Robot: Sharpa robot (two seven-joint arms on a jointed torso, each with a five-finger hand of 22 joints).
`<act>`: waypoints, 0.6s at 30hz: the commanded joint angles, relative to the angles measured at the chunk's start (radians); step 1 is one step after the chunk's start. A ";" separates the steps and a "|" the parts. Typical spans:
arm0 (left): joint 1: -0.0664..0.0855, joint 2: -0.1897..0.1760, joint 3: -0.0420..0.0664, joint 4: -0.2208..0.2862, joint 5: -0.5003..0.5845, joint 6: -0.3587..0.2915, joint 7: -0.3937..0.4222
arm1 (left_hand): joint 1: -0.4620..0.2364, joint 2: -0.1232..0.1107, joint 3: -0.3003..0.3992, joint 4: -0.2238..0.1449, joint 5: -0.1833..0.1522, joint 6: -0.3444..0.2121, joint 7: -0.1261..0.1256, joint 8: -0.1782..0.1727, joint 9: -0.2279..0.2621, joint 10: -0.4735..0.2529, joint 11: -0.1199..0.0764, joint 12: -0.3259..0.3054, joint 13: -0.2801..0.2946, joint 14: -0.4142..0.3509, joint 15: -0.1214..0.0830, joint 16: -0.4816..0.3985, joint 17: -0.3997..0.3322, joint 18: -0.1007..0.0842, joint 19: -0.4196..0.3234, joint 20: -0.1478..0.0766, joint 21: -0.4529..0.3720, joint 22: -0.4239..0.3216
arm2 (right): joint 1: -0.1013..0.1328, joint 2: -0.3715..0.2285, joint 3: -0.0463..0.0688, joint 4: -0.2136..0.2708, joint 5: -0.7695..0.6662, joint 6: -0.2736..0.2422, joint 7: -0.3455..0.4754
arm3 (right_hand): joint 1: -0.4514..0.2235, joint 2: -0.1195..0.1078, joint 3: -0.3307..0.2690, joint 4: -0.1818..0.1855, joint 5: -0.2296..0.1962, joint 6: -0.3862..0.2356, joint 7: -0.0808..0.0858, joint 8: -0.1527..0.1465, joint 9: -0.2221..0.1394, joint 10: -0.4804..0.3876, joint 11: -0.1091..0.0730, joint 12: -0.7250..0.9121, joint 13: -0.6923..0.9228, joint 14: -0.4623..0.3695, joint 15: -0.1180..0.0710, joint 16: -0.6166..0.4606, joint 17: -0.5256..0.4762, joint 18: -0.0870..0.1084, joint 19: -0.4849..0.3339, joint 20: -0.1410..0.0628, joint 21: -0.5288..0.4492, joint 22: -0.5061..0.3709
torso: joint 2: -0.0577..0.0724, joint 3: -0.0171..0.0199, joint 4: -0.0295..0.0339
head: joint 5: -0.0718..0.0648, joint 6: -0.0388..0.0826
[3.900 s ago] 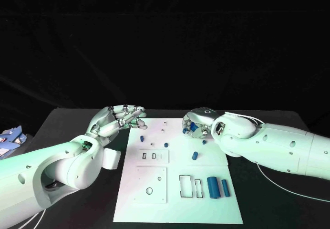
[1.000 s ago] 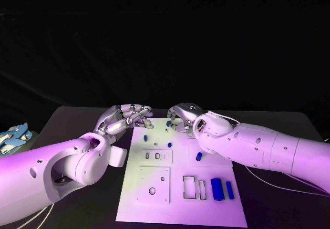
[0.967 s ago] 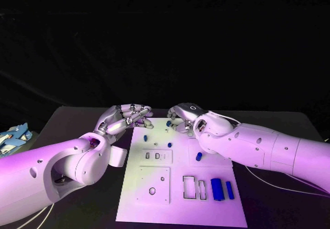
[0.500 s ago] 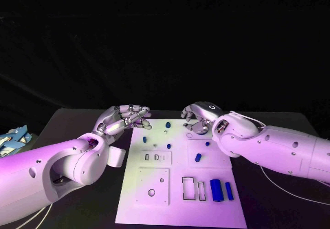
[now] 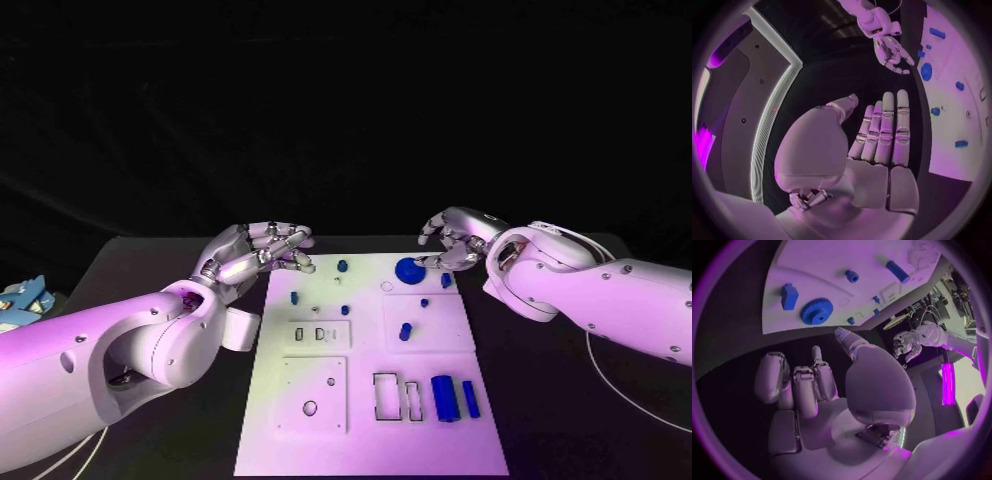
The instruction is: Assemble the parts on the task board
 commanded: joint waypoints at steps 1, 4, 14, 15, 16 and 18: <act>0.001 0.004 0.000 -0.002 0.001 0.038 0.012 | 0.003 0.004 0.001 -0.004 0.001 -0.005 0.005 -0.004 0.001 -0.006 0.000 -0.003 0.001 -0.007 0.003 0.006 0.002 0.018 0.001 0.001 0.006 0.001 | 0.001 -0.002 0.001 -0.004 0.049 0.081 -0.024 | 0.014 0.009 -0.007 0.001 -0.008 -0.010 0.002 0.005 0.003 0.016 0.001 0.020 0.090 0.096 0.007 0.005 0.219 -0.021 0.010 0.001 0.014 0.020 | -0.002 0.0027 -0.0029 | -0.002 -0.005; 0.001 0.005 0.000 -0.003 0.001 0.040 0.012 | 0.003 0.004 0.001 -0.004 0.001 -0.005 0.005 -0.004 0.001 -0.006 0.000 -0.003 0.001 -0.007 0.003 0.006 0.002 0.018 0.001 0.001 0.006 0.001 | -0.001 0.001 0.002 -0.011 0.031 0.081 -0.021 | 0.017 0.010 -0.007 0.000 -0.008 -0.015 0.003 0.005 0.004 0.016 0.002 0.022 0.092 0.096 0.008 0.006 0.220 -0.022 0.011 0.002 0.015 0.022 | -0.001 0.0008 -0.0019 | -0.003 -0.005; 0.001 0.007 0.000 -0.005 0.001 0.043 0.013 | 0.003 0.004 0.001 -0.004 0.002 -0.006 0.005 -0.004 0.001 -0.007 0.000 -0.003 0.001 -0.008 0.003 0.006 0.002 0.017 0.001 0.001 0.006 0.001 | -0.023 0.048 0.001 -0.075 0.005 0.037 -0.008 | 0.031 0.014 -0.005 -0.006 -0.014 -0.033 0.008 0.003 0.004 0.012 0.006 0.021 0.091 0.097 0.012 0.008 0.224 -0.023 0.013 0.005 0.021 0.031 | 0.000 0.0001 0.0013 | -0.002 -0.011; 0.001 0.007 0.000 -0.005 0.001 0.044 0.013 | 0.003 0.004 0.001 -0.004 0.002 -0.006 0.005 -0.004 0.001 -0.007 0.000 -0.004 0.001 -0.008 0.003 0.007 0.002 0.017 0.000 0.001 0.006 0.001 | -0.025 0.054 0.001 -0.081 0.007 0.029 -0.006 | 0.033 0.014 -0.005 -0.007 -0.014 -0.034 0.008 0.003 0.004 0.011 0.007 0.021 0.091 0.097 0.012 0.008 0.224 -0.023 0.014 0.005 0.021 0.032 | 0.000 0.0003 0.0016 | -0.002 -0.012; 0.001 0.008 0.000 -0.005 0.001 0.044 0.013 | 0.003 0.004 0.001 -0.004 0.002 -0.006 0.005 -0.004 0.001 -0.007 0.000 -0.004 0.001 -0.008 0.003 0.007 0.002 0.017 0.000 0.001 0.006 0.001 | -0.026 0.058 0.001 -0.086 0.007 0.024 -0.004 | 0.034 0.015 -0.004 -0.007 -0.014 -0.035 0.008 0.003 0.004 0.011 0.007 0.021 0.091 0.097 0.012 0.008 0.225 -0.024 0.014 0.005 0.022 0.033 | 0.000 0.0003 0.0017 | -0.002 -0.013; 0.001 0.008 0.000 -0.006 0.001 0.044 0.012 | 0.003 0.004 0.001 -0.004 0.002 -0.006 0.005 -0.004 0.001 -0.007 0.000 -0.004 0.001 -0.008 0.003 0.007 0.002 0.017 0.000 0.001 0.006 0.001 | -0.028 0.066 0.001 -0.093 0.009 0.014 0.001 | 0.037 0.016 -0.003 -0.008 -0.015 -0.036 0.009 0.004 0.004 0.010 0.007 0.021 0.091 0.097 0.013 0.008 0.224 -0.024 0.015 0.006 0.023 0.034 | 0.000 -0.0004 0.0016 | -0.001 -0.013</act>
